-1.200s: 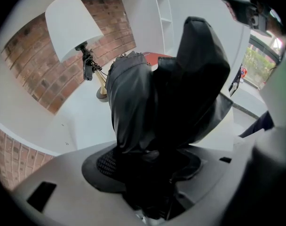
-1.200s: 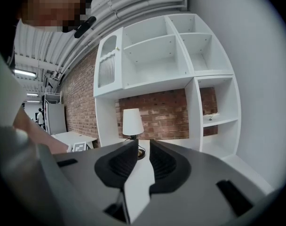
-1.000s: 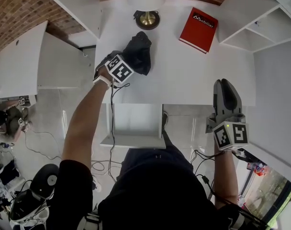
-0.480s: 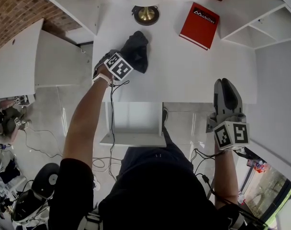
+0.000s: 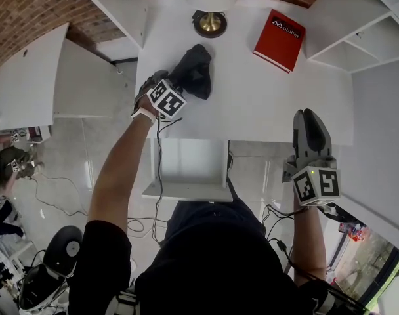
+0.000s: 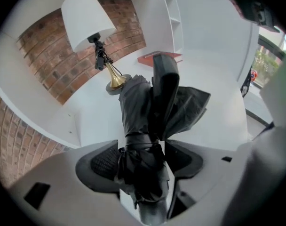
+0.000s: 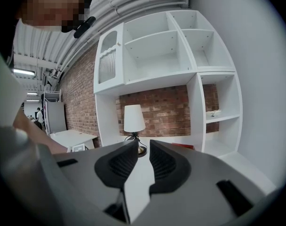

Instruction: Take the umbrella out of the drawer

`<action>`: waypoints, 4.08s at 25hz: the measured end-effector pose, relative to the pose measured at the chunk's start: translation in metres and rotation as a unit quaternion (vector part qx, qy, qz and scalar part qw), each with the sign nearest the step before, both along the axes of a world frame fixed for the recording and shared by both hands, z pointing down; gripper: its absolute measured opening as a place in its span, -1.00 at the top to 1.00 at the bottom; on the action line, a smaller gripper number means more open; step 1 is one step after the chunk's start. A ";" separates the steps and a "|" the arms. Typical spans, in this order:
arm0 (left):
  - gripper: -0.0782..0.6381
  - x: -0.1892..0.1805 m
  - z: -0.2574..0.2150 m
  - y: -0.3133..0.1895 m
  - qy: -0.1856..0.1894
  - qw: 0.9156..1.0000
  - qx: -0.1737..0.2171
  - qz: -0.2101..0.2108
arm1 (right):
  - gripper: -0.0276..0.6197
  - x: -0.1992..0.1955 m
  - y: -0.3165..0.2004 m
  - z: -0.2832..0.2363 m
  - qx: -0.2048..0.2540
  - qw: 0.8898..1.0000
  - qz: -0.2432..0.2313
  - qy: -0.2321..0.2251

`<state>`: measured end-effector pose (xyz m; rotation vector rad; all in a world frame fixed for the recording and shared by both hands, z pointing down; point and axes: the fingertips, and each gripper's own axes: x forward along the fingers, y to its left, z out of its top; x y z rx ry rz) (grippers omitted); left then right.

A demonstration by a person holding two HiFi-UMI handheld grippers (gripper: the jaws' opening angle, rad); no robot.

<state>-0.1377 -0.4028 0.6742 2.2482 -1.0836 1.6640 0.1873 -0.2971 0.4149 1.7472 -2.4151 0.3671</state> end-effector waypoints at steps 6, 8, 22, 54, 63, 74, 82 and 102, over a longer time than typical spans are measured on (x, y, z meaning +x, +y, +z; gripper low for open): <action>-0.03 -0.018 -0.050 0.008 0.063 0.996 0.044 -0.048 | 0.69 -0.023 0.004 -0.017 0.018 1.000 -0.013 0.002; -0.03 -0.027 -0.073 0.011 0.085 0.992 0.067 -0.064 | 0.69 -0.029 0.007 -0.023 0.023 1.000 -0.015 0.002; 0.27 -0.022 -0.286 0.064 0.256 0.934 0.242 -0.060 | 0.71 -0.076 0.030 -0.091 0.082 0.996 -0.030 0.003; 0.58 -0.048 -0.531 0.187 0.445 0.764 0.450 -0.121 | 0.80 -0.105 0.075 -0.255 0.244 0.968 -0.036 0.038; 0.58 -0.034 -0.527 0.186 0.447 0.766 0.449 -0.109 | 0.80 -0.094 0.081 -0.261 0.260 0.965 -0.030 0.033; 0.58 -0.025 -0.520 0.181 0.444 0.774 0.437 -0.110 | 0.80 -0.086 0.078 -0.257 0.254 0.967 -0.027 0.019; 0.58 -0.015 -0.509 0.174 0.443 0.781 0.425 -0.112 | 0.81 -0.080 0.073 -0.255 0.256 0.966 -0.026 0.012; 0.58 0.003 -0.482 0.133 0.429 0.799 0.402 -0.127 | 0.89 -0.056 0.032 -0.227 0.236 0.971 -0.020 -0.015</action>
